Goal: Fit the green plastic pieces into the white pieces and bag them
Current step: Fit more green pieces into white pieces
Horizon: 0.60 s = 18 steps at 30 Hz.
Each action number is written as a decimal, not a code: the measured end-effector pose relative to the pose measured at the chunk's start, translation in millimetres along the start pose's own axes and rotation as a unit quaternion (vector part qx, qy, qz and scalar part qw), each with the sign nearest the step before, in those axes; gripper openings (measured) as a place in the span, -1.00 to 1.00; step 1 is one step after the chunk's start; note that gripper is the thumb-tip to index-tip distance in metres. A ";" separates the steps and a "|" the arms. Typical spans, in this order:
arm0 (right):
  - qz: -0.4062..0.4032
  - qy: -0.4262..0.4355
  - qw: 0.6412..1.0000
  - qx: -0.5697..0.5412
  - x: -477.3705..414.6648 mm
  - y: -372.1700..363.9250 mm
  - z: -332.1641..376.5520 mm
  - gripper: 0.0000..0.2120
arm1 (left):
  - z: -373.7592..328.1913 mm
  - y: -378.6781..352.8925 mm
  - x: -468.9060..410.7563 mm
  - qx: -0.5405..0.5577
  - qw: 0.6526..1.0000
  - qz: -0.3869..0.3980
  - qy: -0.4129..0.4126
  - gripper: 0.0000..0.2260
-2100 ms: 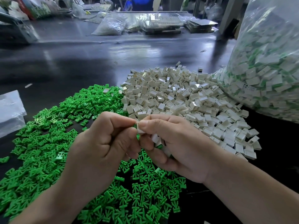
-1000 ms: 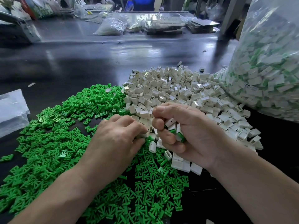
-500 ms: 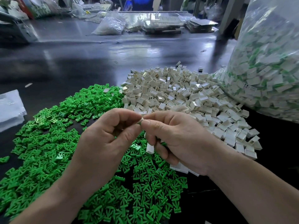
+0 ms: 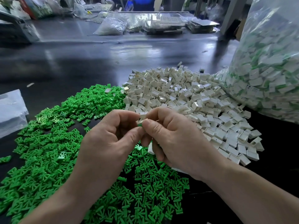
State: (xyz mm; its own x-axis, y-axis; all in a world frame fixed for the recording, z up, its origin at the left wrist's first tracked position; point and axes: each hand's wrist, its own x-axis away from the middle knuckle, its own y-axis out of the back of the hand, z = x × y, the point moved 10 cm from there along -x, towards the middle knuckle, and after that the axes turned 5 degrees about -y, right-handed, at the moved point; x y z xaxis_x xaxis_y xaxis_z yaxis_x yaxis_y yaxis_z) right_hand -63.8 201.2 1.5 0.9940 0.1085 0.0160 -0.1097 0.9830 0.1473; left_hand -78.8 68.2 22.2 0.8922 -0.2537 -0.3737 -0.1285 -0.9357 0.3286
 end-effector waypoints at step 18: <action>0.124 -0.151 0.904 -0.379 -0.3 -18.3 -11.1 -0.83 | 13.9 0.2 -5.7 0.297 0.953 -0.015 0.062 -0.82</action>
State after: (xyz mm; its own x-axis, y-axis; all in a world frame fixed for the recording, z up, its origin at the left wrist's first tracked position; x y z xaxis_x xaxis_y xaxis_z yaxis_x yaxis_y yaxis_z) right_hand -62.0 184.9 -12.1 0.8812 0.4063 0.2416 -0.1838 0.7654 -0.6168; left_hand -89.9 66.0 12.3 0.9386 -0.2289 -0.2582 -0.2925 -0.9248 -0.2433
